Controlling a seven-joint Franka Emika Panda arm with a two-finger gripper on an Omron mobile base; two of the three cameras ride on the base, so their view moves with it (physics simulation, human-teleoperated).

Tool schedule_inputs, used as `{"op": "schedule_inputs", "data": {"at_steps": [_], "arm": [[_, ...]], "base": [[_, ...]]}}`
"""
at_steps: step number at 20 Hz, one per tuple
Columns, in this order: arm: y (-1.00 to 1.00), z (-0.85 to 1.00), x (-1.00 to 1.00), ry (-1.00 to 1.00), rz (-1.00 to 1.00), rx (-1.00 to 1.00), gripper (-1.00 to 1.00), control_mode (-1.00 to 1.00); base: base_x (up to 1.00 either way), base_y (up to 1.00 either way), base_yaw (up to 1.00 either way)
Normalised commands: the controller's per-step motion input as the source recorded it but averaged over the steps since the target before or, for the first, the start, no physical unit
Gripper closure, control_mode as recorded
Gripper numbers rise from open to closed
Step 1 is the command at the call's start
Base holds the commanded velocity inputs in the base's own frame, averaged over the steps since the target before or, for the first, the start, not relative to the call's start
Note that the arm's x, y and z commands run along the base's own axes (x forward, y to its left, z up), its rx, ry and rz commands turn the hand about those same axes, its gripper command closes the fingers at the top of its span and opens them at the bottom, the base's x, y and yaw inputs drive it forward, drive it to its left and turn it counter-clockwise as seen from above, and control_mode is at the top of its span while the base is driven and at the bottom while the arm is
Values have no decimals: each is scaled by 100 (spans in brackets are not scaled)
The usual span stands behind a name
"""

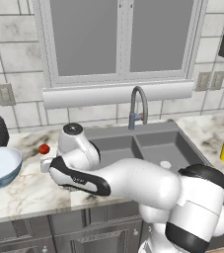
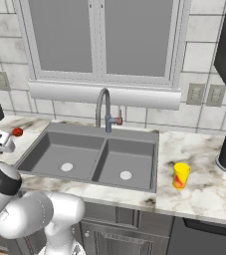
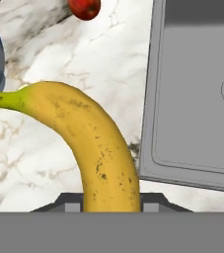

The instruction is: Remove the banana and apple from the sink. Then move the bowl and cup from the counter to the sink for washing.

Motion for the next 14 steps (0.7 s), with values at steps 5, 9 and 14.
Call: {"op": "schedule_inputs", "data": {"at_steps": [5, 9, 14], "arm": [[18, -13, 9, 4, 0, 5, 100, -100], [17, -15, 8, 6, 0, 4, 100, -100], [14, -15, 8, 5, 0, 2, 100, -100]], "base": [[0, 0, 0], [0, 0, 0], [0, 0, 0]]}}
